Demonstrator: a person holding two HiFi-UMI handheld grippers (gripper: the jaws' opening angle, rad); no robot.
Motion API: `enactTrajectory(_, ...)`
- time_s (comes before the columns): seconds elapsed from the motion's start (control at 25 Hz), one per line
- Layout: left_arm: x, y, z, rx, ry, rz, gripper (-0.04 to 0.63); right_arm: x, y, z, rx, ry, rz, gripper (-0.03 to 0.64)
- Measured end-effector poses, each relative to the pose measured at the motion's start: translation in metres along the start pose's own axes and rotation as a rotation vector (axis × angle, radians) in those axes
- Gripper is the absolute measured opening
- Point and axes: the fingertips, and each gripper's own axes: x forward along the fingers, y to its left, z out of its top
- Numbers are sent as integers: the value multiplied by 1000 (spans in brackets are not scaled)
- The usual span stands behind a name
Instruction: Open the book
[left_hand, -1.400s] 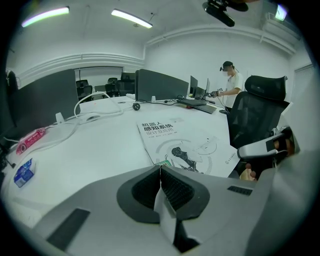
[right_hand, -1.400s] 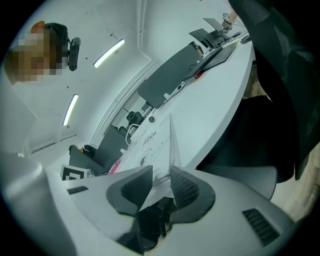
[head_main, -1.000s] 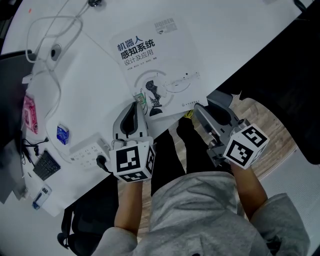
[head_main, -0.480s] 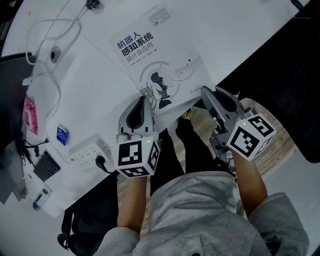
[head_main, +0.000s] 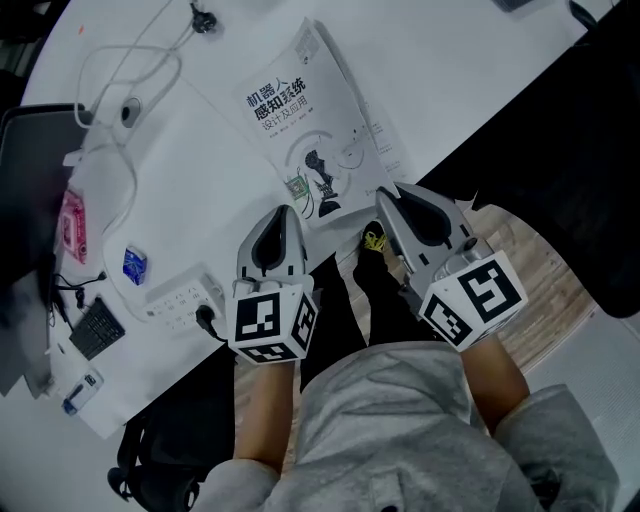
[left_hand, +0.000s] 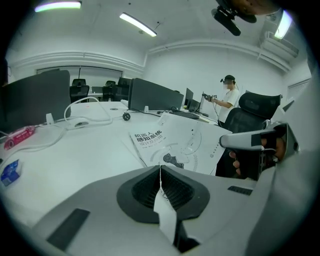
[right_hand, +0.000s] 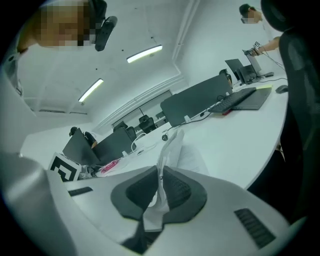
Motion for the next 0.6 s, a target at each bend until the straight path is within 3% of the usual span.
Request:
enactTrajectory(0.2,-21,0,4,-22,-24,27,14,-1,20,9,-15,-7,64,48)
enactTrajectory(0.6,-71,36,10,-93,-109,149,14,24,86,13,-144,35,239,48)
